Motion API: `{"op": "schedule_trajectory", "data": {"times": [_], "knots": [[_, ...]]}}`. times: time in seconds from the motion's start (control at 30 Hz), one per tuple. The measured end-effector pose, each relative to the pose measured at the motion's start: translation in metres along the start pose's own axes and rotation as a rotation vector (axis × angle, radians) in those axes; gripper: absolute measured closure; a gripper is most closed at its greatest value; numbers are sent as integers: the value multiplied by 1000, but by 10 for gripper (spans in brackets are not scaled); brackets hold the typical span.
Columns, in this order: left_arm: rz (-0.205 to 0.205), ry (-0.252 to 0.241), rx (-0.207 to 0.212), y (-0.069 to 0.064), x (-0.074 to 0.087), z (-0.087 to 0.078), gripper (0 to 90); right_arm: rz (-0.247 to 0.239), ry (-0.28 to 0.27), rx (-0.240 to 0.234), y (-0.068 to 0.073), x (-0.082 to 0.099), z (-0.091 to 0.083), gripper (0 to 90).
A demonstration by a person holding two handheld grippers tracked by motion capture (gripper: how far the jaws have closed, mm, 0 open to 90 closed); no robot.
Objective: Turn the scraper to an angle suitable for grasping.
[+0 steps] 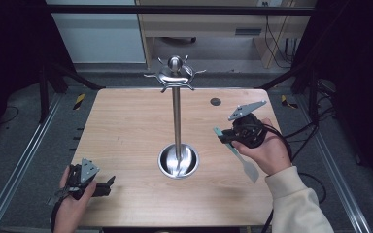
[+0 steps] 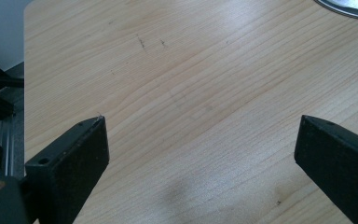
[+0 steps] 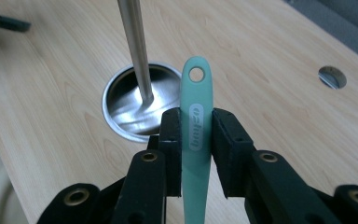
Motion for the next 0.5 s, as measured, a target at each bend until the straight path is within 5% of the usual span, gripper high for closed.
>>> {"op": "schedule_trajectory", "data": {"times": [0.5], "knots": [[-7,-3,1,0,0,0,28,35,-173,-32,3,-31,-29,745]]}}
Point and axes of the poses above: each handheld gripper's, and its own axes: z roughly forward along the jaws, x roughly out of its underside, y roughly to its left, the point moved 10 cm from there along z, roughly forward along the jaws, and after that the axes turned 10 degrees about z, right-handed, at the moved point
